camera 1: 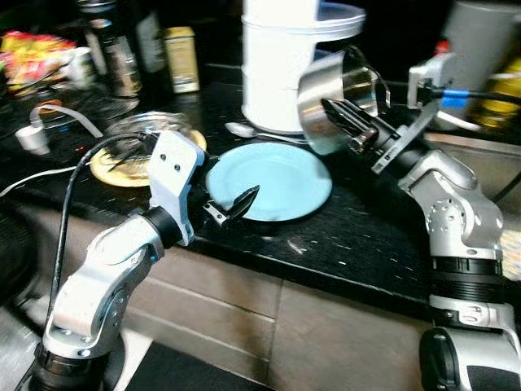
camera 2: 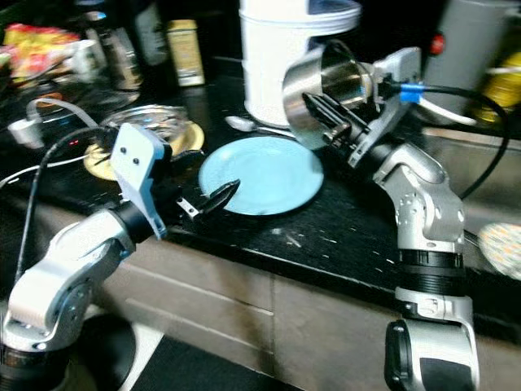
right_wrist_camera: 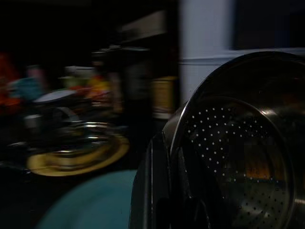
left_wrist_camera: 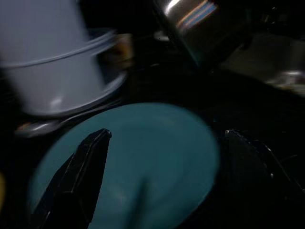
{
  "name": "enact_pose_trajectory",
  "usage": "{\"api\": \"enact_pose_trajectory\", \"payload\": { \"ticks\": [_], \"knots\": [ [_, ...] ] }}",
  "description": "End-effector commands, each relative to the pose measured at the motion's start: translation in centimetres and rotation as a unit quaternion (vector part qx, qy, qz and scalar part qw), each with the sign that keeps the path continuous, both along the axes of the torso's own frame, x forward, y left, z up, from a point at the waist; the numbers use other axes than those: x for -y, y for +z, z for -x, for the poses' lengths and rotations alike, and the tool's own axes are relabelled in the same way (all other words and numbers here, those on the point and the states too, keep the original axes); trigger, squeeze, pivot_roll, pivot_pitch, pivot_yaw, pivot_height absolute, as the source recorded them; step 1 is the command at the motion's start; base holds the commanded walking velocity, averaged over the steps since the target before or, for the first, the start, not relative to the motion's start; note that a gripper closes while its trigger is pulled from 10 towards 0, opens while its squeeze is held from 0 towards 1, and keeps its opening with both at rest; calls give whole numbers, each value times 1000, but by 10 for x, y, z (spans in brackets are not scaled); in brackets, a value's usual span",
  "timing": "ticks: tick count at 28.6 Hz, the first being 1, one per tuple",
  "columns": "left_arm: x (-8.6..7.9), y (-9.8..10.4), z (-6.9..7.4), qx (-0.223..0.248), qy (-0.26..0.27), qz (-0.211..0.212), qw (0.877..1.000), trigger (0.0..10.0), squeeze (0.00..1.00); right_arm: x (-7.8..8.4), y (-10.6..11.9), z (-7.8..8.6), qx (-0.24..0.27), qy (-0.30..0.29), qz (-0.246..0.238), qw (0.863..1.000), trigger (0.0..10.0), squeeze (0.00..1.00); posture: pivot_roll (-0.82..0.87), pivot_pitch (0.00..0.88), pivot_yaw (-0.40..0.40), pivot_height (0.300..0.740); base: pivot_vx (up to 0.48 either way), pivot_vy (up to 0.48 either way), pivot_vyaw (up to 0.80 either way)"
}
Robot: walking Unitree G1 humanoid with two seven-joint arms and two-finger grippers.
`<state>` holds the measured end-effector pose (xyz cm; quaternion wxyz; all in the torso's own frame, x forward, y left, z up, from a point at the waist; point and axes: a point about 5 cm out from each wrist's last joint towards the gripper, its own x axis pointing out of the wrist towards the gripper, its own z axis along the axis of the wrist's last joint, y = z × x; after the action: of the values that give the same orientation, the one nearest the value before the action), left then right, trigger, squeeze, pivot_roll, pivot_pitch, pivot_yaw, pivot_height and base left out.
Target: Kitchen organization
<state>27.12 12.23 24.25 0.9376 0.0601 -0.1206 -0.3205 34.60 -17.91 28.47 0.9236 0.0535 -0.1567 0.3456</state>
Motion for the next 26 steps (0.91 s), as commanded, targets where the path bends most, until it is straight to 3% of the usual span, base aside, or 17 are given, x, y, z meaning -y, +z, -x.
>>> {"api": "enact_pose_trajectory", "payload": {
  "ticks": [1, 10, 11, 12, 13, 16, 26],
  "knots": [
    [4, -1, -1, 1, 1, -3, 1000, 10000, 0, 2, 3, -1, 13, -12, -4, 1000, 0, 0, 15, 0, 2, 740, 0, 0, -800],
    [-3, 6, -8, 19, 50, 27, 998, 10000, 0, -19, -15, -14, -6, -62, 87, 994, 0, 0, 24, 0, -2, 740, 0, 0, -800],
    [-4, 6, -9, 17, 58, 30, 998, 10000, 0, -22, -15, -14, -3, -61, 89, 994, 2863, 0, 24, 0, -2, 740, 0, 0, 0],
    [-4, 6, -9, 17, 58, 30, 998, 10000, 0, -22, -15, -14, -3, -61, 89, 994, 2863, 0, 24, 0, -2, 740, 0, 0, 0],
    [-6, 5, -9, 16, 65, 28, 997, 10000, 0, -27, -15, -14, -1, -55, 90, 994, 10000, 0, 24, 0, -2, 740, 0, 0, 0],
    [-9, 4, -11, 11, 78, 36, 996, 10000, 0, -37, -17, -12, 0, -37, 96, 995, 10000, 0, 25, 0, -3, 740, 0, -144, 0],
    [-7, 3, -12, 8, 78, 43, 996, 10000, 0, -43, -21, -14, -2, -44, 110, 993, 10000, 0, 18, 0, -4, 740, 0, -435, 0]
  ]
}}
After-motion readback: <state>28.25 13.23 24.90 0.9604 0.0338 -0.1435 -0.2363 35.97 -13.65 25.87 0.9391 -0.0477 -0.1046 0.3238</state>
